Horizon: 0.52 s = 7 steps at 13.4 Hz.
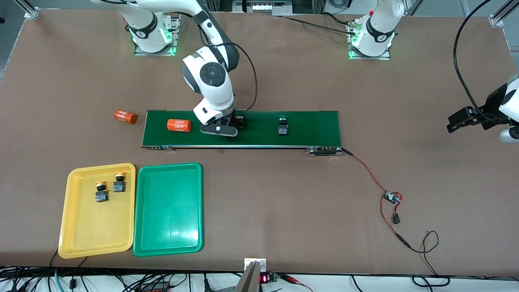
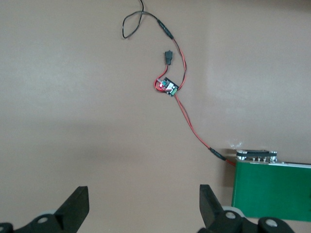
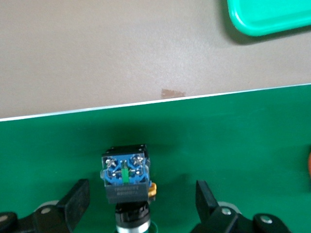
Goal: Sort buttons by color to trays
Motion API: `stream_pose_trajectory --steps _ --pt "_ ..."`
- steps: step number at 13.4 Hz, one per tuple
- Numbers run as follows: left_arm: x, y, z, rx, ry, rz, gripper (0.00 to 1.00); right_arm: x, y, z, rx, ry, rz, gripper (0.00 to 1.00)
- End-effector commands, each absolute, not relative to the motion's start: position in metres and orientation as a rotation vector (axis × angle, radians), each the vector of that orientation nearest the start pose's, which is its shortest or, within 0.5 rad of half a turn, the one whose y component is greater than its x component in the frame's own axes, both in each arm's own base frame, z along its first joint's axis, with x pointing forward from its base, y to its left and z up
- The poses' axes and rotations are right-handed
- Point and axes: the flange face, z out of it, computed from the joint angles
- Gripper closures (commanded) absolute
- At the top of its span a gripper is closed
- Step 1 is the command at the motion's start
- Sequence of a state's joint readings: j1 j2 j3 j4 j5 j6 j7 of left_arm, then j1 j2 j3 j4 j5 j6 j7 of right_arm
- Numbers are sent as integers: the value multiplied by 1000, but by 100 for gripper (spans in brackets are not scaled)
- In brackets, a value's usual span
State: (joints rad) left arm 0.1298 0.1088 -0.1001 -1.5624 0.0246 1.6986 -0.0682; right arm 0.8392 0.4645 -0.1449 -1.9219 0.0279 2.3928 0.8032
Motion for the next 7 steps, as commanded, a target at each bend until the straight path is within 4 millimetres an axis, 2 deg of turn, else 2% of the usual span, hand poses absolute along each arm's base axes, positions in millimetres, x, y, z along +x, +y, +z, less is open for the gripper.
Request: stream_pose_trajectory --steps 1,3,5,6,7 --pt "591 23 584 -3120 -102 -6 0 480 409 248 -3166 161 -78 26" --pt "588 25 584 -3119 -98 23 0 480 410 249 -3165 157 -81 57" --pt "587 24 585 -3119 -96 25 0 481 409 252 -3164 162 -83 81" --pt "587 24 586 -3119 -93 21 0 482 409 259 -3156 162 -91 92" --pt "587 25 586 -3120 -84 21 0 487 404 269 -3145 164 -107 94"
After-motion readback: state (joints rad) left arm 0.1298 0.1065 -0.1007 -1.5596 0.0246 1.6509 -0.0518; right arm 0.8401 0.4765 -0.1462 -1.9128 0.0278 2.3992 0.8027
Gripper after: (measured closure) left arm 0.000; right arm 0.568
